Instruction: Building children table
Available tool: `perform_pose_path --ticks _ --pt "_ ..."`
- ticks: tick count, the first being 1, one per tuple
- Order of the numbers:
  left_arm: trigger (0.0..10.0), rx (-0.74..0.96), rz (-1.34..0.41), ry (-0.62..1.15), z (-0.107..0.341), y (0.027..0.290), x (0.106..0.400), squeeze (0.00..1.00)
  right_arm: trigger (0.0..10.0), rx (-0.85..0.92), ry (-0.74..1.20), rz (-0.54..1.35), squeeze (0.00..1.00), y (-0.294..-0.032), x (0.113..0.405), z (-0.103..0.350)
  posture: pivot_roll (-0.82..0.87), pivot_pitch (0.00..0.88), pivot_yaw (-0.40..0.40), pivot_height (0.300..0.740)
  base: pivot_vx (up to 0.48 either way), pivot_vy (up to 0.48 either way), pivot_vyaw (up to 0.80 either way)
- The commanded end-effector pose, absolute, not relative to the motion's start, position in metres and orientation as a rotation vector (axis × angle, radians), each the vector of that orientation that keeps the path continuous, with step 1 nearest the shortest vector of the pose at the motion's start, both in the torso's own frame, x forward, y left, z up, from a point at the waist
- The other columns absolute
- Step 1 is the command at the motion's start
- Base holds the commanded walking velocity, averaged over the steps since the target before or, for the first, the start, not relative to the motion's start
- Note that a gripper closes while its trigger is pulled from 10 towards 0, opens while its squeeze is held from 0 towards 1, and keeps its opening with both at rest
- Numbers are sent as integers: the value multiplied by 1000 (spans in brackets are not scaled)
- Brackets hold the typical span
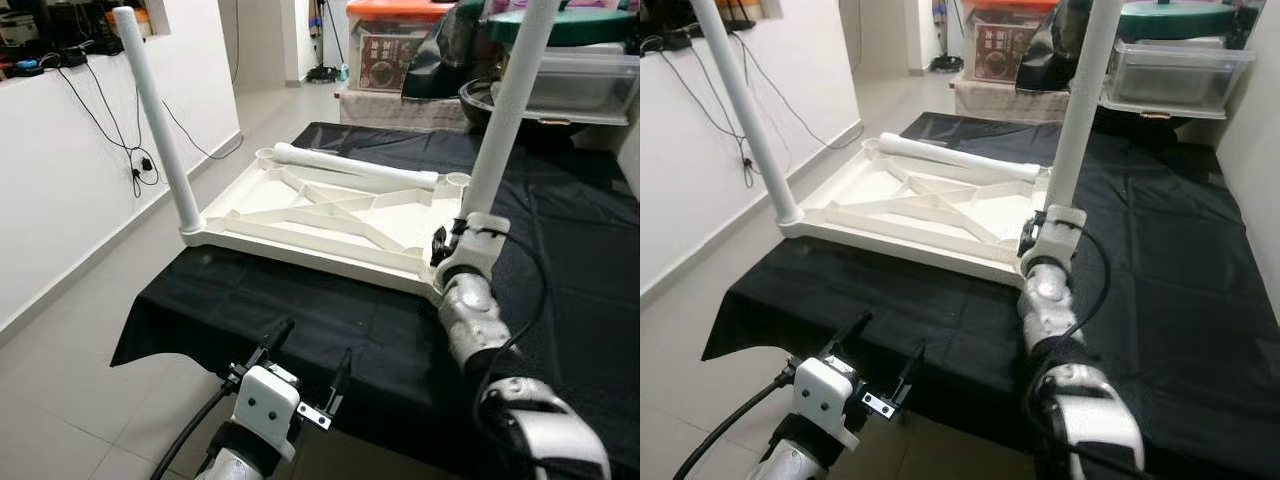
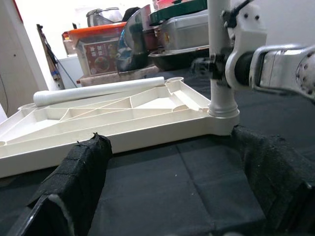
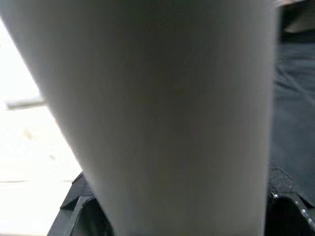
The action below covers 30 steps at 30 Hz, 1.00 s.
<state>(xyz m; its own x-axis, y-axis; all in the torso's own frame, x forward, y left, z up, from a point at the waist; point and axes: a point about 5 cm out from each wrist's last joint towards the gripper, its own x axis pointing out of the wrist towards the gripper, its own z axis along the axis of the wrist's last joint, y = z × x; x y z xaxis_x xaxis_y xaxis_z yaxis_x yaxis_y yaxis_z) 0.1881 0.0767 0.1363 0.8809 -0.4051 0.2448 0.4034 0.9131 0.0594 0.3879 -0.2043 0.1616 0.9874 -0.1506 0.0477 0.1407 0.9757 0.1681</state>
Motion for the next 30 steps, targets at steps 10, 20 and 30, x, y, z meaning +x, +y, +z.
perform_pose_path --ticks 10,20,30 --pt "10000 1 -421 -235 133 78 189 0 10000 213 -24 638 0 -191 385 184 44 0 15 740 0 0 0" --pt "10000 2 -415 -237 134 78 188 0 10000 149 84 1128 0 -174 363 173 53 0 10 740 0 0 0" --pt "10000 -1 -414 -235 133 78 188 0 0 132 97 1192 0 -165 360 166 53 0 10 740 0 0 0"
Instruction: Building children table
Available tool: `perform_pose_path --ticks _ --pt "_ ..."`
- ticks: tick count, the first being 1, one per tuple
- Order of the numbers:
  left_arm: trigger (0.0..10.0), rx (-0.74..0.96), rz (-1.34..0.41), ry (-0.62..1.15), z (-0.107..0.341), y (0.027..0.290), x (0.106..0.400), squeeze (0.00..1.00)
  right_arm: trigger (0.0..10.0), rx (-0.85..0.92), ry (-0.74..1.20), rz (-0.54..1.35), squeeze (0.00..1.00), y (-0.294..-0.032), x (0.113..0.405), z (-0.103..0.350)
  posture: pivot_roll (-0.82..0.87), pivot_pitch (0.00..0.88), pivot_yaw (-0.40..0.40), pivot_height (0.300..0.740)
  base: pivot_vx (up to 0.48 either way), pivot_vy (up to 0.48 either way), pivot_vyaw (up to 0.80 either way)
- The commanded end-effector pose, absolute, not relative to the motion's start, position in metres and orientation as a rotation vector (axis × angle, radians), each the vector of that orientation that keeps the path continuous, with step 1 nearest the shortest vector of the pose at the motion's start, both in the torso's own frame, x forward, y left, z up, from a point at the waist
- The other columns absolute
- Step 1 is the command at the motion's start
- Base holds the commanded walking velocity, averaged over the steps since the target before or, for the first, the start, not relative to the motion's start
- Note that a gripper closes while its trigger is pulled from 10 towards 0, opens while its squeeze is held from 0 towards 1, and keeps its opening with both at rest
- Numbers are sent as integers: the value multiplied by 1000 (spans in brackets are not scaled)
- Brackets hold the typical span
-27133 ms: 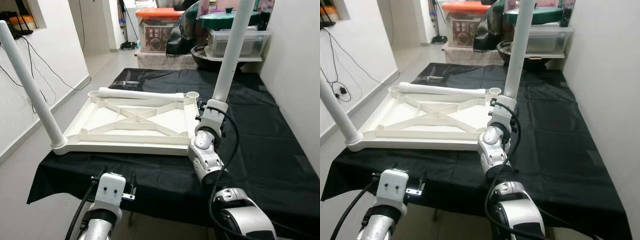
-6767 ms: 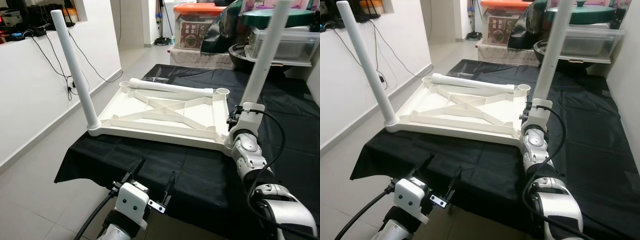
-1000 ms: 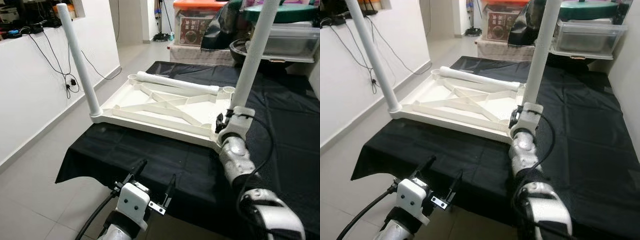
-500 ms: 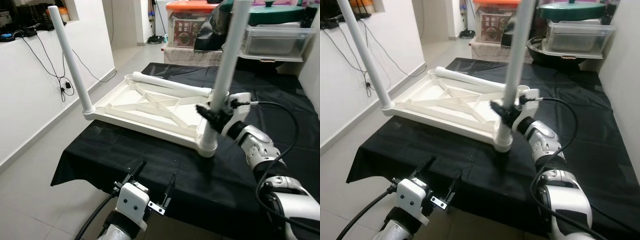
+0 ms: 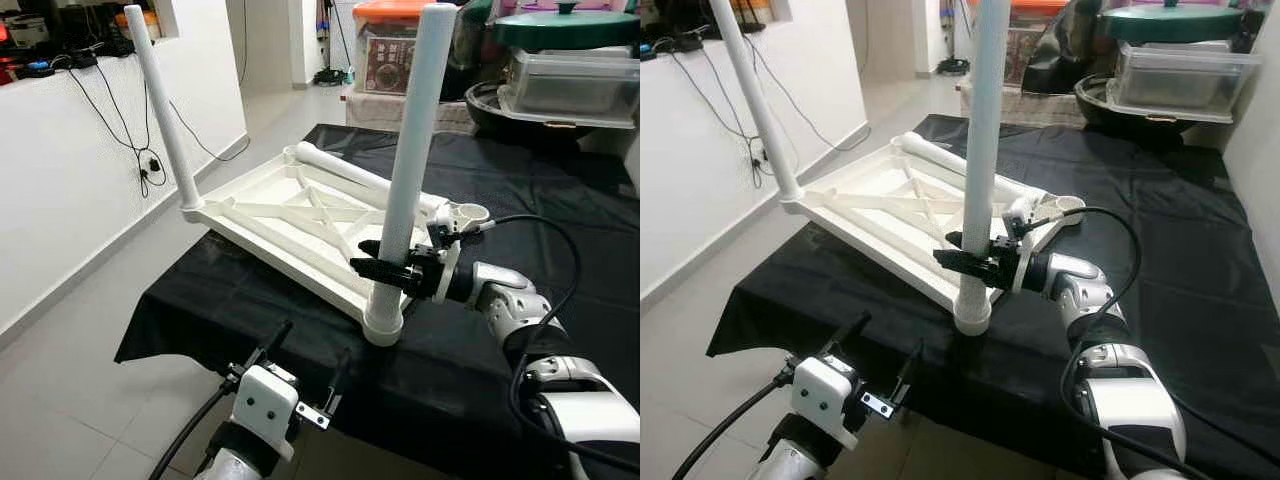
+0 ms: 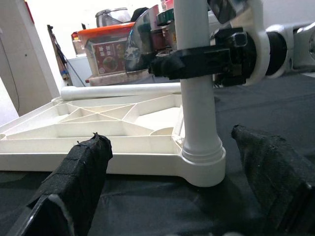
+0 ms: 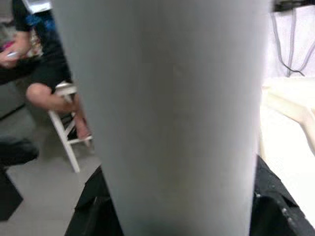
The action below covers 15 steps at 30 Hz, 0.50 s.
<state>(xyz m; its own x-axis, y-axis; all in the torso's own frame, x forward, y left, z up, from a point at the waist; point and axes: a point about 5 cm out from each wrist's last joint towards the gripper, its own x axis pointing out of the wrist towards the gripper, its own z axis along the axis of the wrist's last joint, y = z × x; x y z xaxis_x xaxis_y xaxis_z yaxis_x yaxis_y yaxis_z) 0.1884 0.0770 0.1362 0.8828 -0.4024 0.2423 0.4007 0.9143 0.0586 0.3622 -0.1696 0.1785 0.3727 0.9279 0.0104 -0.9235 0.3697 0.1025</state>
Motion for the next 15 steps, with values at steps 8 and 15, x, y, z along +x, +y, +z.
perform_pose_path --ticks 8,15 --pt "10000 -2 -415 -232 133 78 189 0 0 129 79 944 0 -169 368 157 49 0 11 740 0 0 0" --pt "10000 -5 -425 -224 132 77 188 0 0 93 59 75 0 -222 386 153 29 0 18 740 0 0 0"
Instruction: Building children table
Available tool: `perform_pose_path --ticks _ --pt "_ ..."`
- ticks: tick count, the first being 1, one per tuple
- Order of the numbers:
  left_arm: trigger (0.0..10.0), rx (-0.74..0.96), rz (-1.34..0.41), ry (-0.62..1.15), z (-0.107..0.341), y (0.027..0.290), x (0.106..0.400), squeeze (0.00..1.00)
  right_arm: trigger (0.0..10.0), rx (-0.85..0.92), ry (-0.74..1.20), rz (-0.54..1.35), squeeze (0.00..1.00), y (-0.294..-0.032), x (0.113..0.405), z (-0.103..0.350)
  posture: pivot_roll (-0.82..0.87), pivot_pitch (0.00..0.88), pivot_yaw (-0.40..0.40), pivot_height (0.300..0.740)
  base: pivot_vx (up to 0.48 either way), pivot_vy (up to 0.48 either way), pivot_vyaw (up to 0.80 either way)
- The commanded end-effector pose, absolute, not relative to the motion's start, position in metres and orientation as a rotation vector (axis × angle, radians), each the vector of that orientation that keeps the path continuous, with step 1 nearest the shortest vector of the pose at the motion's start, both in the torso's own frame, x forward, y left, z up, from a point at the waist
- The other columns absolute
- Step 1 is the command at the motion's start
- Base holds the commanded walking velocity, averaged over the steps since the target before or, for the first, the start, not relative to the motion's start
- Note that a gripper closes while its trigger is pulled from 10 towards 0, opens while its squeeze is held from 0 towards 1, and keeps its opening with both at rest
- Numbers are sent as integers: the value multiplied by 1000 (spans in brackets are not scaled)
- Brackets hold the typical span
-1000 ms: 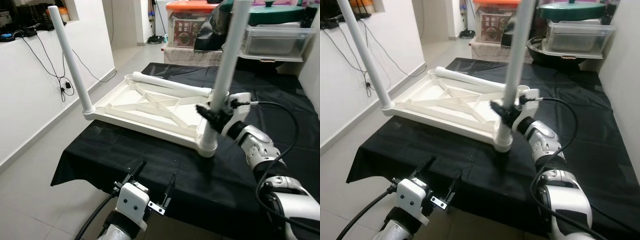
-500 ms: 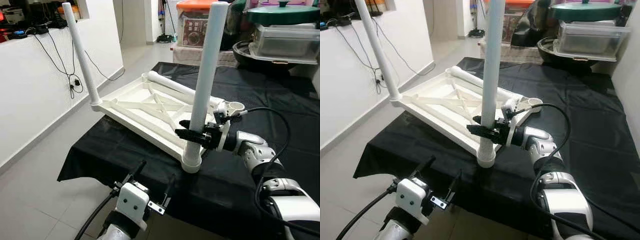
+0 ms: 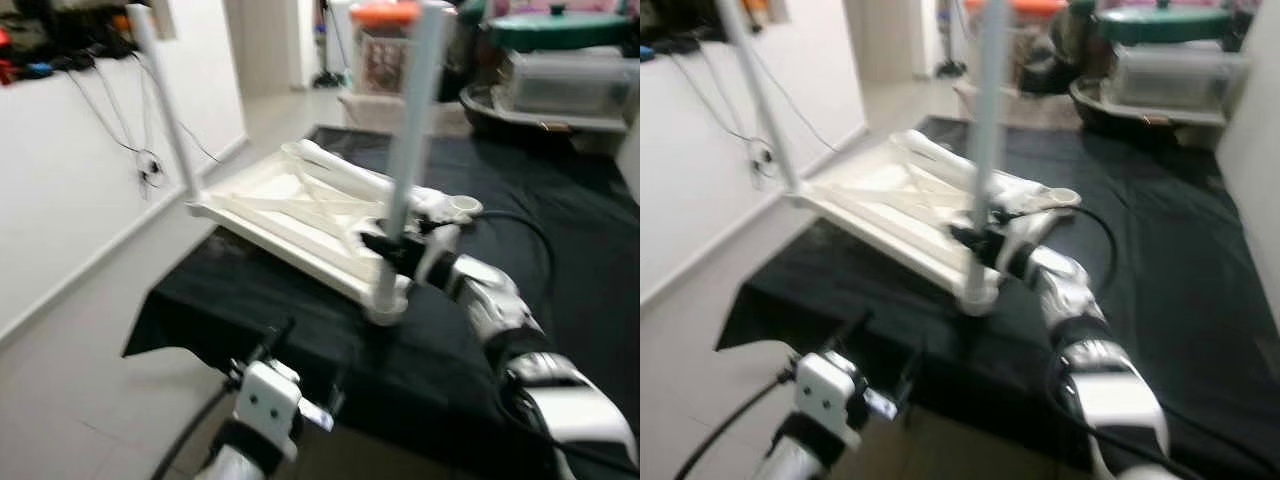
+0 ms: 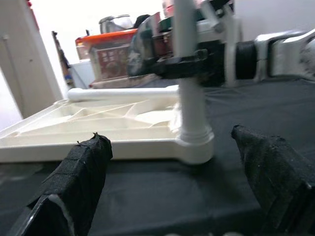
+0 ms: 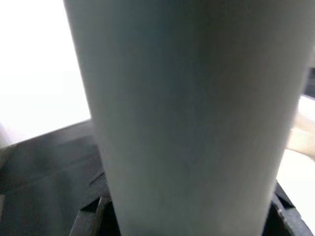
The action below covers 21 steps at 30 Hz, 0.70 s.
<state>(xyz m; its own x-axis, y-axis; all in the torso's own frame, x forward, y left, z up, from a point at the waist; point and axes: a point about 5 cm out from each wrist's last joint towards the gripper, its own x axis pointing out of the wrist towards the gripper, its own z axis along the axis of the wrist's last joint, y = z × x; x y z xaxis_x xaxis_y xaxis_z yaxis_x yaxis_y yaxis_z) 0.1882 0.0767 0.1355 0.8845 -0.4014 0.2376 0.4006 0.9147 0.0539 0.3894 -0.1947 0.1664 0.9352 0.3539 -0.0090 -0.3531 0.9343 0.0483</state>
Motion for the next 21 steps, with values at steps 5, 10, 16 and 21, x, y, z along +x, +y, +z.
perform_pose_path --ticks 5,10,16,21 --pt "10000 -2 -427 -224 131 75 188 0 0 -7 85 -455 0 -264 368 139 35 0 11 740 0 0 0" --pt "10000 -2 -426 -224 131 75 187 0 0 34 172 -677 0 -267 356 122 33 0 14 740 0 0 0" --pt "10000 -3 -430 -222 131 75 188 0 10000 25 147 -626 0 -243 367 128 33 0 14 740 0 0 0" --pt "10000 -5 -430 -220 131 74 188 0 10000 33 26 -538 1000 -226 375 144 28 0 13 740 0 0 0"
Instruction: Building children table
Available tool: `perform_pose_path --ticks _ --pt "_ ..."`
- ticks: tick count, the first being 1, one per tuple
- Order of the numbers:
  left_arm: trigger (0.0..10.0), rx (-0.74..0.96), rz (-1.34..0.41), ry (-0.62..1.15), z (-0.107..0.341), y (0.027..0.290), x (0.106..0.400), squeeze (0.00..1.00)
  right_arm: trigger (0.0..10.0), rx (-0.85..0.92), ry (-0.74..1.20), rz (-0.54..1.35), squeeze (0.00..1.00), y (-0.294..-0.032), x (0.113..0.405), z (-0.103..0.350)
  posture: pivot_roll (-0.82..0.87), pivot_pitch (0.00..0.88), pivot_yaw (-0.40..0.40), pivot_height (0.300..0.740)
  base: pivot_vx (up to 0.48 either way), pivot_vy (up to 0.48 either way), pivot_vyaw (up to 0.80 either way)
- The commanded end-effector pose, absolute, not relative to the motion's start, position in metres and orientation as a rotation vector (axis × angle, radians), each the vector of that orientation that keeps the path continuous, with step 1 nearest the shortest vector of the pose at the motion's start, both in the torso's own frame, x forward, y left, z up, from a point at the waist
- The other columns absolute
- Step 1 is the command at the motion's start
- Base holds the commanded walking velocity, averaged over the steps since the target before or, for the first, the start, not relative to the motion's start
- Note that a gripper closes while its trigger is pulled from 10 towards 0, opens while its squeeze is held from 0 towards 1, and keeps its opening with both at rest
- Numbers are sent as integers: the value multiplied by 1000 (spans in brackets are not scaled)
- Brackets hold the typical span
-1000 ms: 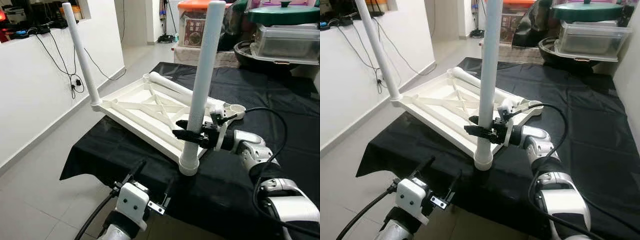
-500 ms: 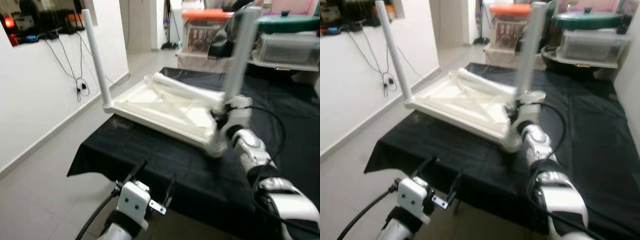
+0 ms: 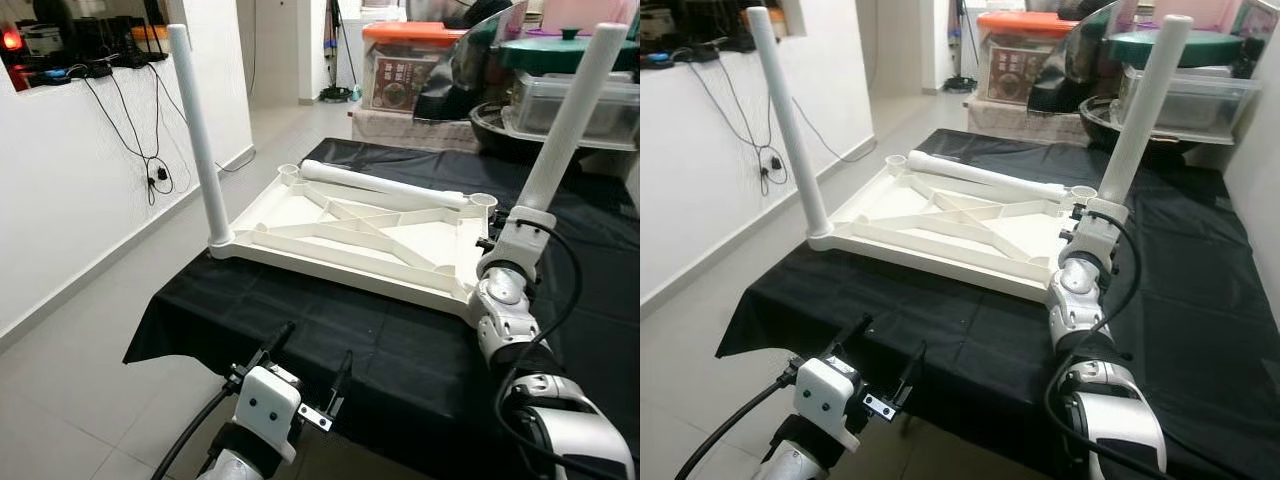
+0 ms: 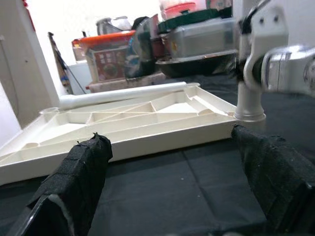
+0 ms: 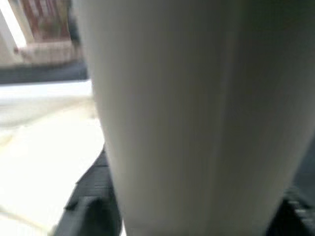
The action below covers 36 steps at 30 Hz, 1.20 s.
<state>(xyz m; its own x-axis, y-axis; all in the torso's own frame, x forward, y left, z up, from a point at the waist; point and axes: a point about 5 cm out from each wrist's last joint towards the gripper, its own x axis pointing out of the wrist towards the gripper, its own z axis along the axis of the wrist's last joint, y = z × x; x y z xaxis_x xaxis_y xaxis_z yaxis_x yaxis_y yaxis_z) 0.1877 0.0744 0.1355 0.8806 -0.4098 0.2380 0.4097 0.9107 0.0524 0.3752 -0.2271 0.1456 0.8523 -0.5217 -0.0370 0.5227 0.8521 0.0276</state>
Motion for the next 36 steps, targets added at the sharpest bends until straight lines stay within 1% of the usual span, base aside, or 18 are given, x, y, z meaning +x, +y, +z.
perform_pose_path --ticks 1,4,5,7,8,10,11,14,17,19,20,21,23,26,28,29,32,36 --pt "10000 -5 -430 -219 130 74 188 0 10000 46 0 -513 1000 -221 377 147 28 0 13 740 0 0 0" --pt "10000 -5 -430 -218 130 74 188 0 10000 52 -33 -460 1000 -217 379 153 28 0 13 740 0 0 0" --pt "10000 -5 -430 -218 130 74 188 0 10000 79 -33 -430 0 -215 381 154 32 0 11 740 0 0 0" --pt "10000 -4 -429 -219 131 75 188 0 10000 78 -59 -315 0 -208 384 159 32 0 11 740 0 0 0" --pt "10000 -4 -429 -219 131 75 188 0 10000 78 -59 -315 0 -208 384 159 32 0 11 740 0 0 0" --pt "10000 -4 -428 -219 131 75 188 0 10000 67 -89 -149 0 -201 387 163 32 0 11 740 0 0 0" --pt "10000 -4 -428 -219 131 75 188 0 10000 67 -89 -149 0 -201 387 163 32 0 11 740 0 0 0" --pt "10000 -3 -426 -221 131 75 189 0 10000 111 -98 89 0 -200 388 168 34 0 11 740 0 0 0" --pt "10000 -2 -426 -221 131 75 189 0 10000 127 -98 129 0 -201 388 169 34 0 11 740 0 0 0" --pt "10000 -2 -426 -221 131 75 189 0 10000 203 -55 357 0 -201 387 173 36 0 13 740 0 0 0" --pt "10000 -2 -426 -221 131 75 189 0 10000 203 -55 357 0 -201 387 173 36 0 13 740 0 0 0" --pt "10000 -2 -426 -222 131 75 189 0 10000 231 -42 457 0 -200 385 174 36 0 13 740 0 0 0" --pt "10000 -2 -426 -222 131 75 189 0 10000 231 -42 457 0 -200 385 174 36 0 13 740 0 0 0" --pt "10000 1 -426 -223 131 76 189 0 10000 224 16 845 0 -194 371 175 37 0 12 740 0 0 0" --pt "10000 1 -426 -223 131 76 189 0 10000 224 16 845 0 -194 371 175 37 0 12 740 0 0 0" --pt "10000 2 -426 -223 131 76 189 0 10000 216 32 932 0 -192 367 174 37 0 12 740 0 0 0" --pt "10000 3 -426 -223 131 76 189 0 10000 196 48 1019 0 -188 363 172 39 0 14 740 0 0 0" --pt "10000 5 -426 -223 132 77 189 0 10000 135 69 1181 0 -169 356 168 42 0 13 740 0 0 0"
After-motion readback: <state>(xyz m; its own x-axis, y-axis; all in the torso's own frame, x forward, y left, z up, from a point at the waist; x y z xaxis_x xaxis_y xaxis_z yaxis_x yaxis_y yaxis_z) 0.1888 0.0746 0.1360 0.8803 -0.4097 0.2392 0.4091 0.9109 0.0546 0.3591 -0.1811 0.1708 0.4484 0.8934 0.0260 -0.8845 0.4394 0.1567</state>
